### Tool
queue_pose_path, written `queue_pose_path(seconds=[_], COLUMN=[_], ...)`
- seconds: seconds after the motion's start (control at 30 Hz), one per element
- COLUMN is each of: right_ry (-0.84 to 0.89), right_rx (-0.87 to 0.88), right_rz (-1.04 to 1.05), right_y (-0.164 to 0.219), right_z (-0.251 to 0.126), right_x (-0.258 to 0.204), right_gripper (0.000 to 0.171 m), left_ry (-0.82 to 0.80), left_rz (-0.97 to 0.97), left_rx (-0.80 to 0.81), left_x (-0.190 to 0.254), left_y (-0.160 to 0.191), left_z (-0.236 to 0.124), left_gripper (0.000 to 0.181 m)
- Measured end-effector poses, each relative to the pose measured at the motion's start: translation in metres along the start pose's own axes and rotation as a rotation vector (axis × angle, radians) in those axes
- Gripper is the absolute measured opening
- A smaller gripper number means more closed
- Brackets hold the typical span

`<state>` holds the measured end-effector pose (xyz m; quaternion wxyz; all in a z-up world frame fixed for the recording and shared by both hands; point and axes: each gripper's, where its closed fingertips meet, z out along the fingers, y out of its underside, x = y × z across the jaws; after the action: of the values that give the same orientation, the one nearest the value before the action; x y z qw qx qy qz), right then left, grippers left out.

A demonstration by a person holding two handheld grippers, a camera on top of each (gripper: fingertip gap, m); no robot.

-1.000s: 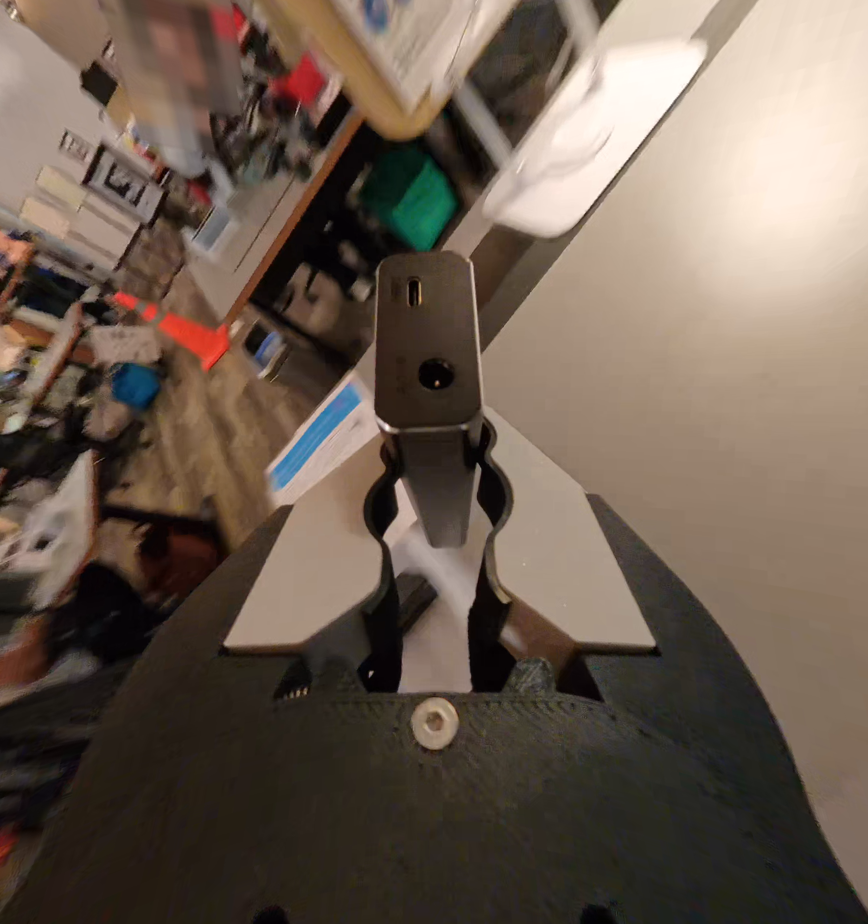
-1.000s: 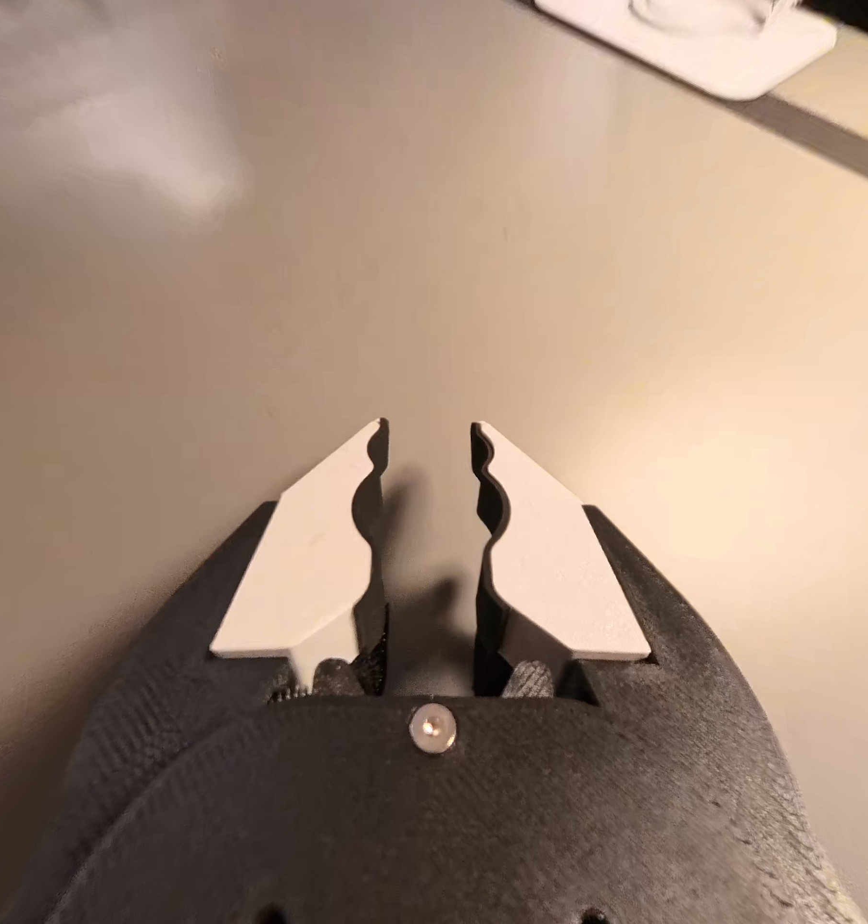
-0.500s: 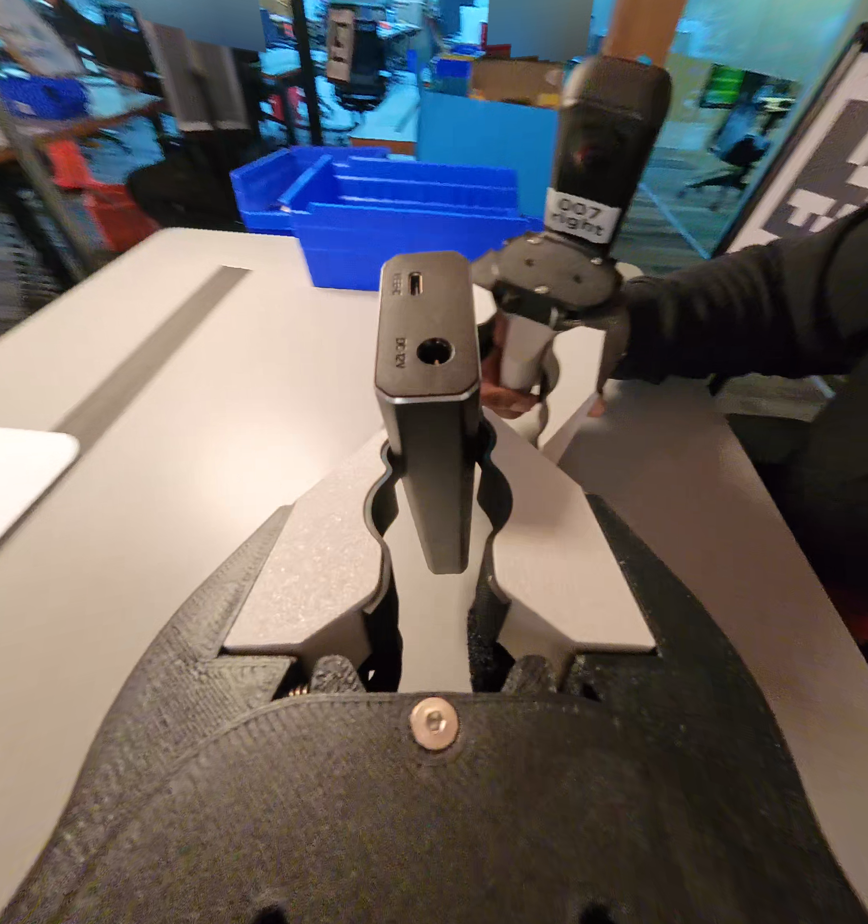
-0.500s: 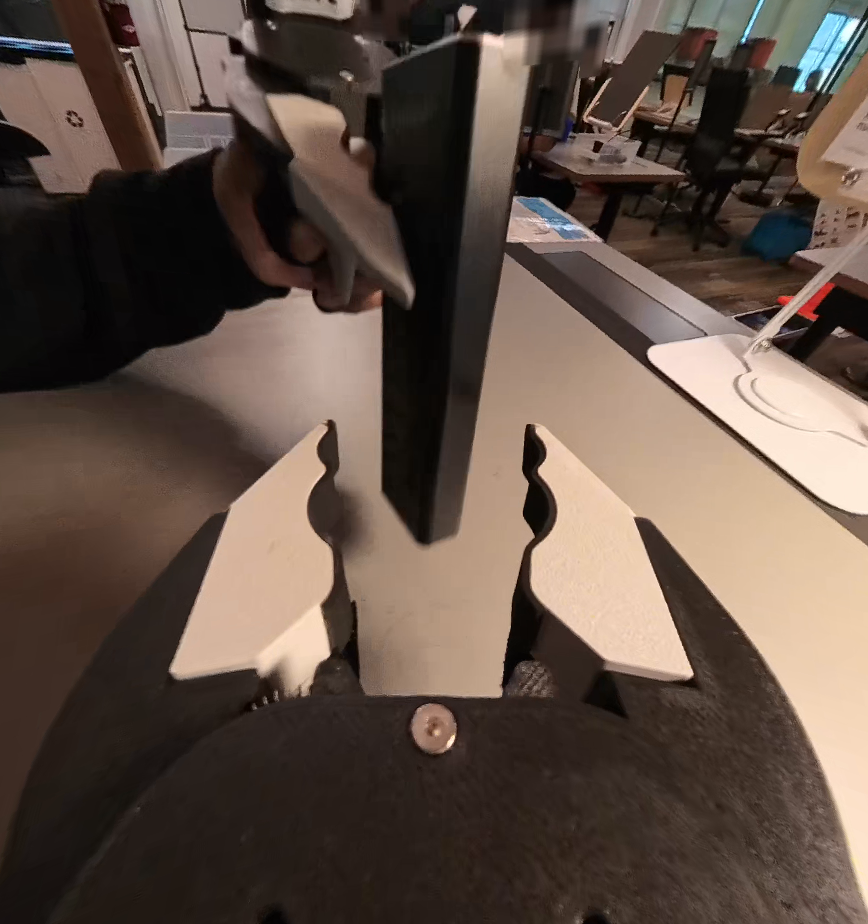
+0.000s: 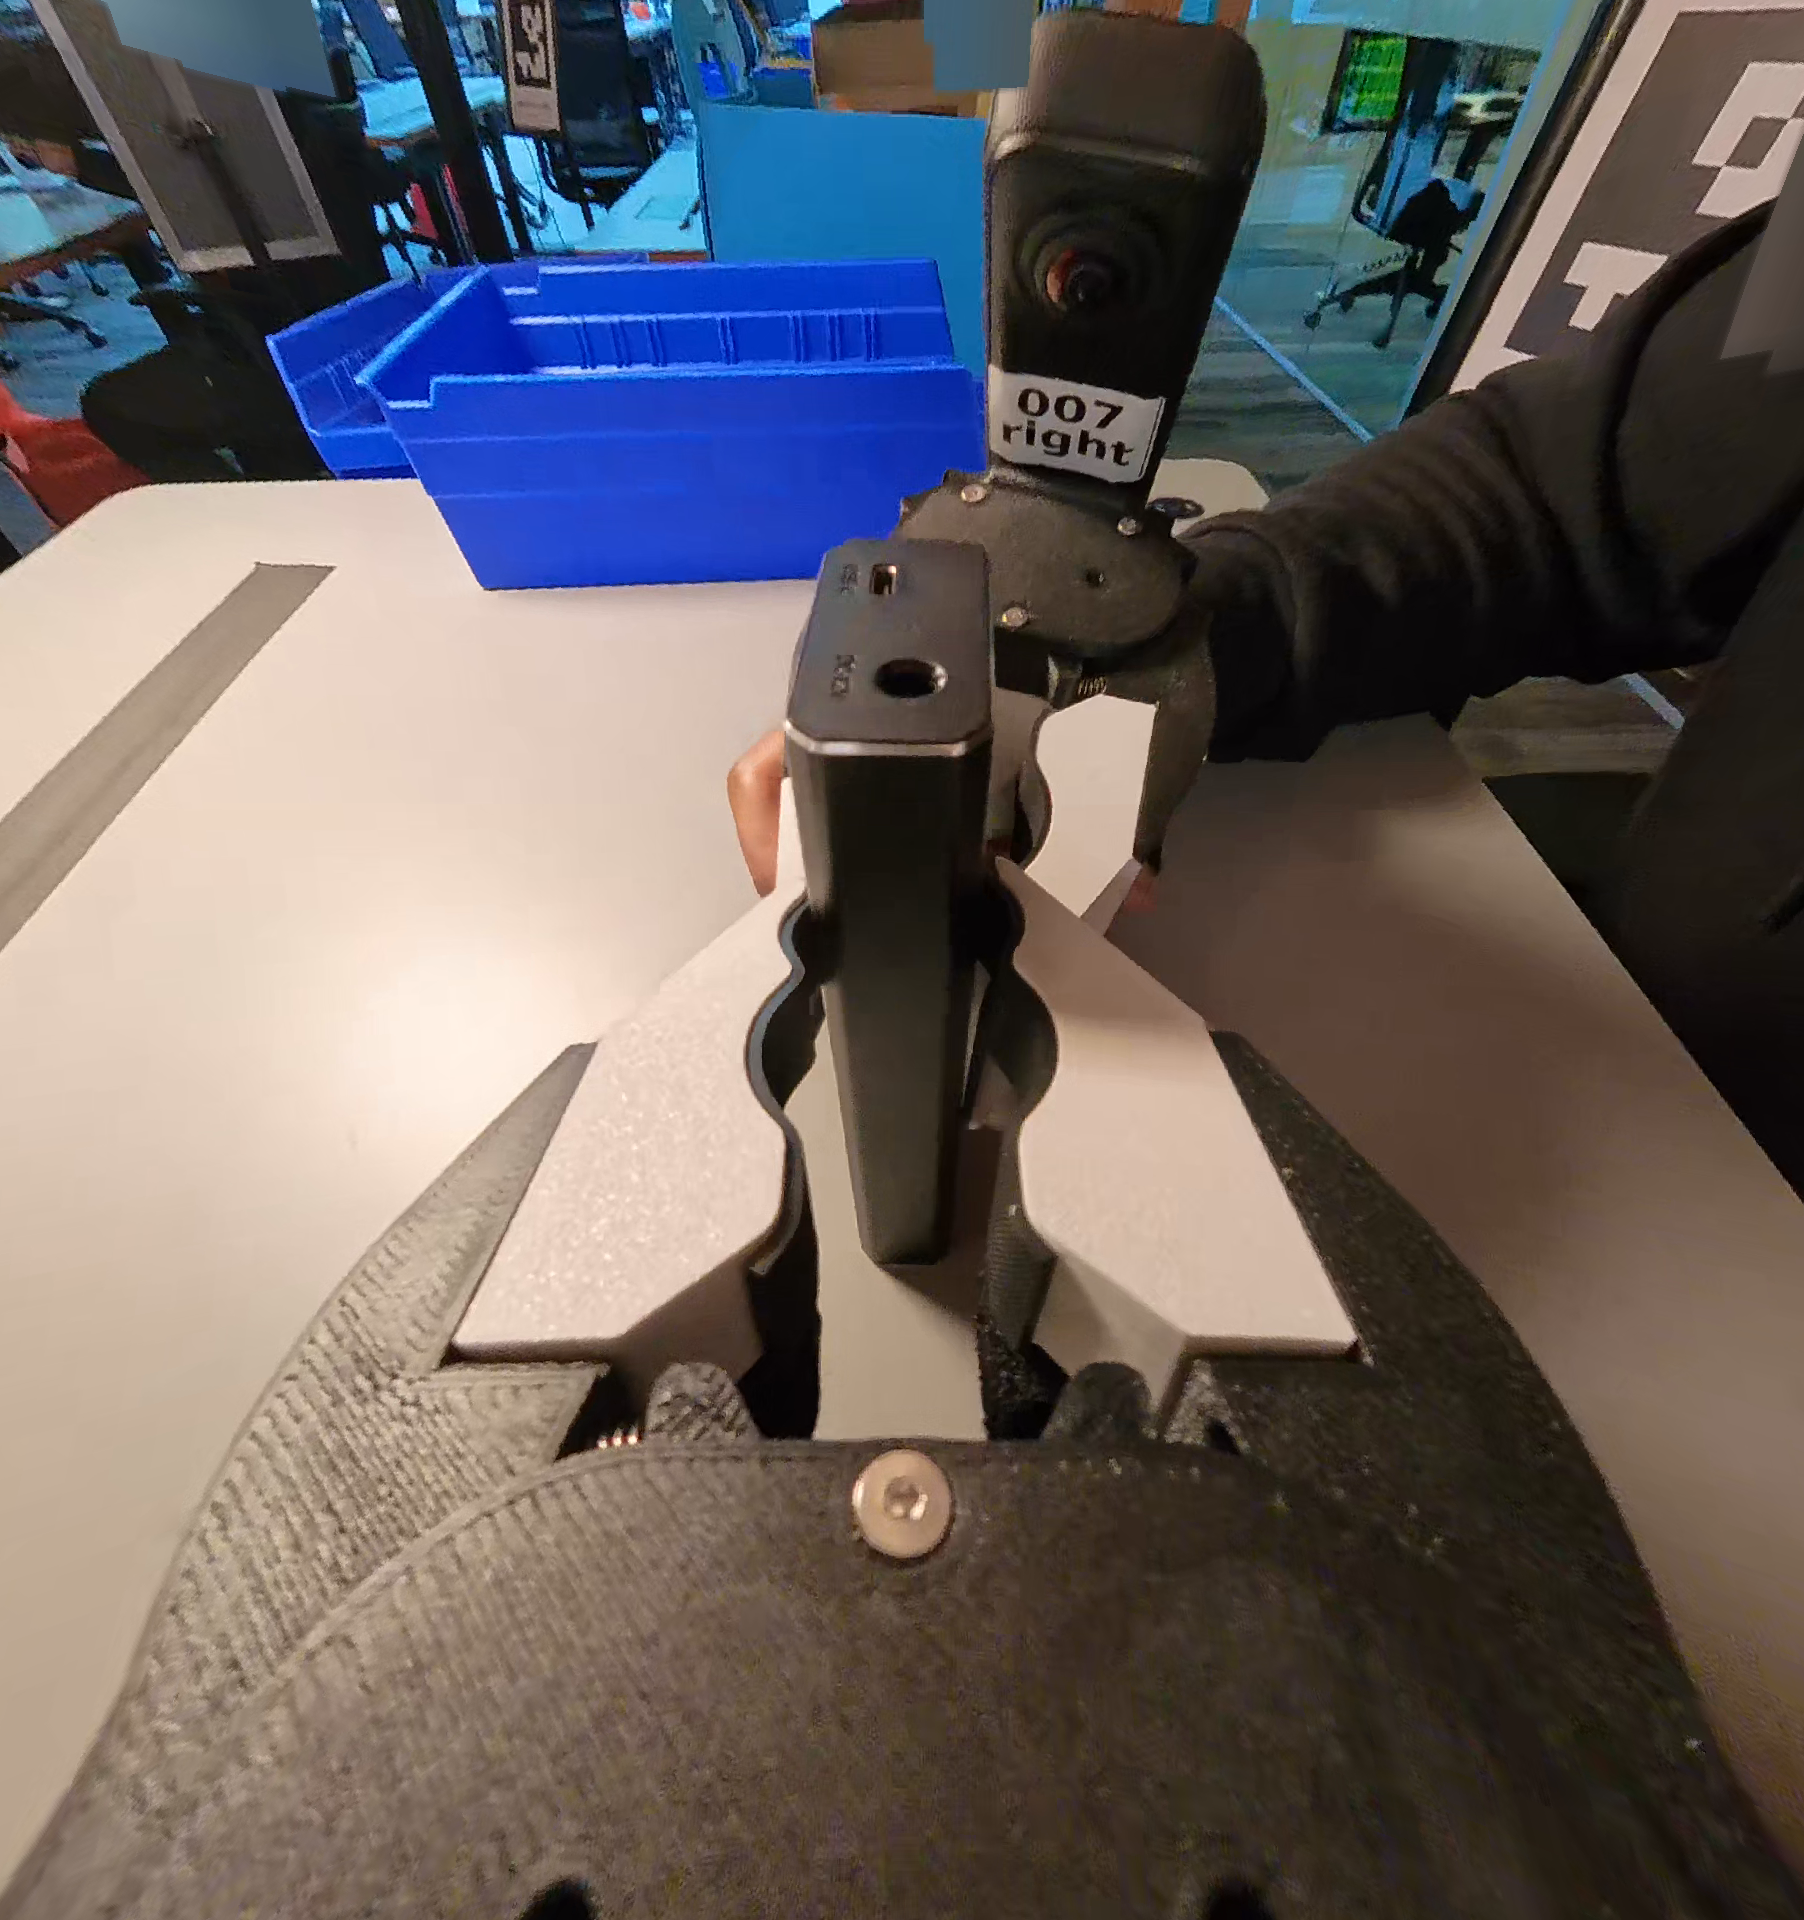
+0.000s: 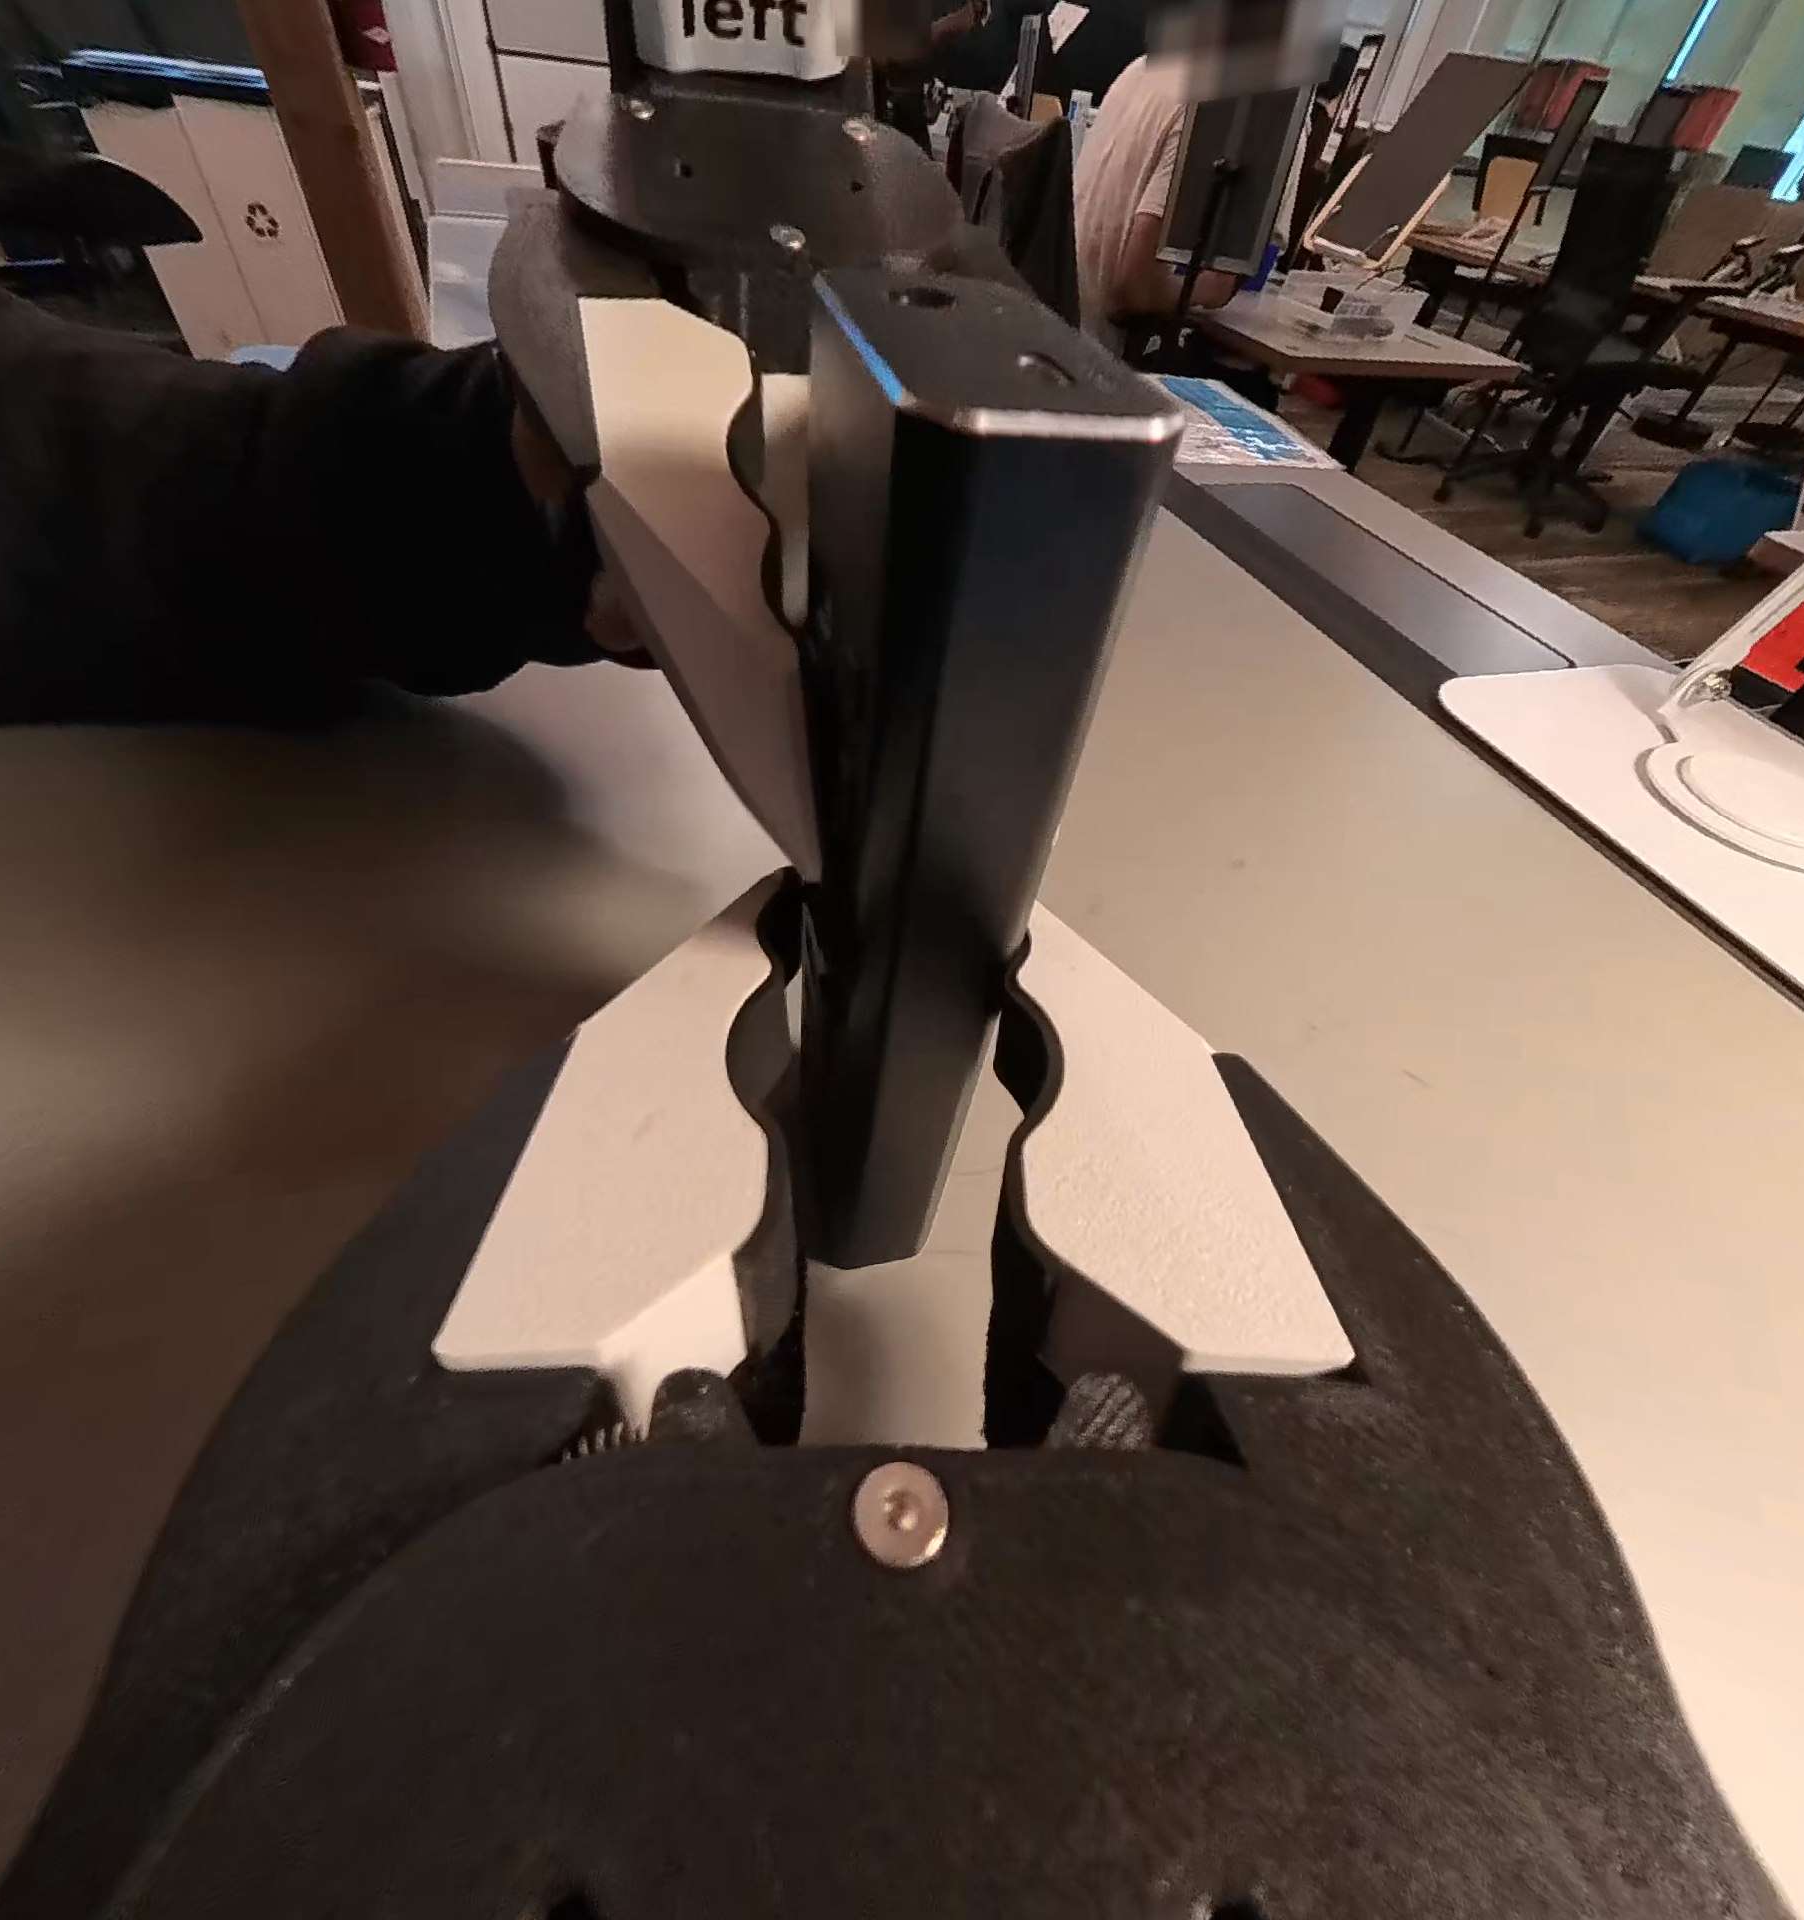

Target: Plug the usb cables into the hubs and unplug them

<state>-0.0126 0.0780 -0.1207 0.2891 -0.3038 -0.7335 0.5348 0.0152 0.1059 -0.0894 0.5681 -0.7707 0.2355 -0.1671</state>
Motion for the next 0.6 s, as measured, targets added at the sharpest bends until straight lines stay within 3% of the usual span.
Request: queue_pose_path(seconds=[0.33, 0.47, 0.6], right_ry=[-0.006, -0.016, -0.016], right_rx=[-0.015, -0.02, -0.015], right_rz=[-0.015, 0.005, 0.015], right_y=[0.004, 0.005, 0.005], right_z=[-0.001, -0.002, -0.003], right_x=[-0.002, -0.001, 0.0], right_gripper=[0.039, 0.045, 0.045], left_ry=[-0.117, -0.296, -0.516], left_rz=[-0.053, -0.062, -0.13], left_rx=[0.161, 0.128, 0.133], left_x=[-0.011, -0.026, -0.031], left_y=[-0.006, 0.002, 0.008], left_z=[-0.037, -0.064, -0.116], left_gripper=[0.049, 0.06, 0.065])
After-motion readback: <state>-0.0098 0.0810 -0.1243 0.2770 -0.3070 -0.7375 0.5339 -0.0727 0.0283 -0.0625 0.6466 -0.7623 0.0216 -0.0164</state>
